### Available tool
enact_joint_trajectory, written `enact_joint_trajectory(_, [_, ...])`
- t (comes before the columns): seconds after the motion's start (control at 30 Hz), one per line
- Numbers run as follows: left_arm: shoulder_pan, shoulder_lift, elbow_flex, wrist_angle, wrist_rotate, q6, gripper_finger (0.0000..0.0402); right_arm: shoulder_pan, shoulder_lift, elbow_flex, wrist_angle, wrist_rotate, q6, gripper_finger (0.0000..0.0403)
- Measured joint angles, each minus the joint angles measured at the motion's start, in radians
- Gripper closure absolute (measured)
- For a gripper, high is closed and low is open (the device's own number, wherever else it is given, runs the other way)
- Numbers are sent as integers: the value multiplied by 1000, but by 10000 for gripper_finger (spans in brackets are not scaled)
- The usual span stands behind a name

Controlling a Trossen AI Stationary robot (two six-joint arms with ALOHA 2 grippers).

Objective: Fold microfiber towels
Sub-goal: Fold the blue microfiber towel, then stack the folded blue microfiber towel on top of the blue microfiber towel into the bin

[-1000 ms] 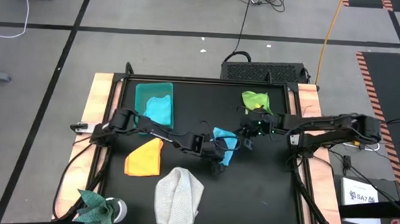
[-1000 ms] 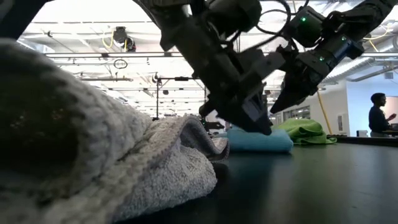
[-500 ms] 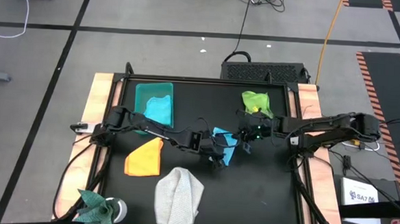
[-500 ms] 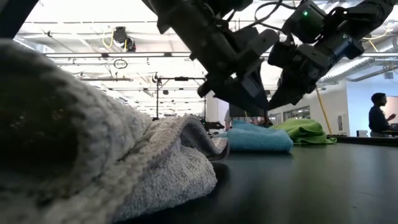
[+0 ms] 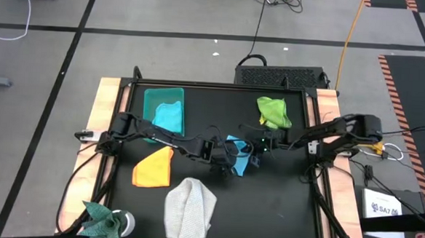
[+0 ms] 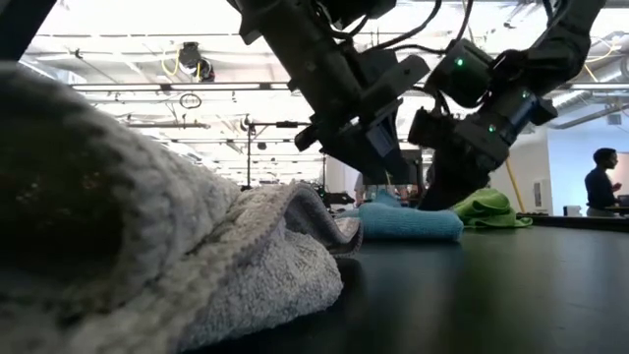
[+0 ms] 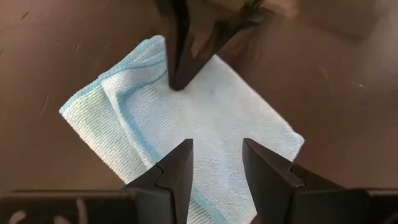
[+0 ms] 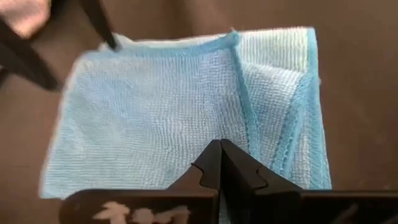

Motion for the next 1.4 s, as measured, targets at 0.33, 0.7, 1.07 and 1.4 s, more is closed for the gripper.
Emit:
enact_joint_trajectory(0.33, [-16, 0, 0, -2, 6, -33, 261, -69, 26, 1, 18, 19, -130, 403])
enact_joint_trajectory(0.7, [-16, 0, 0, 0, 7, -36, 261, -169, 21, 1, 17, 25, -207, 403])
enact_joint_trajectory(1.07, [-24, 0, 0, -11, -51, 194, 261, -137, -268, 4, -15, -209, -8, 403])
enact_joint_trajectory(1.4, [36, 0, 0, -12, -41, 216, 261, -96, -508, 5, -178, -190, 31, 403])
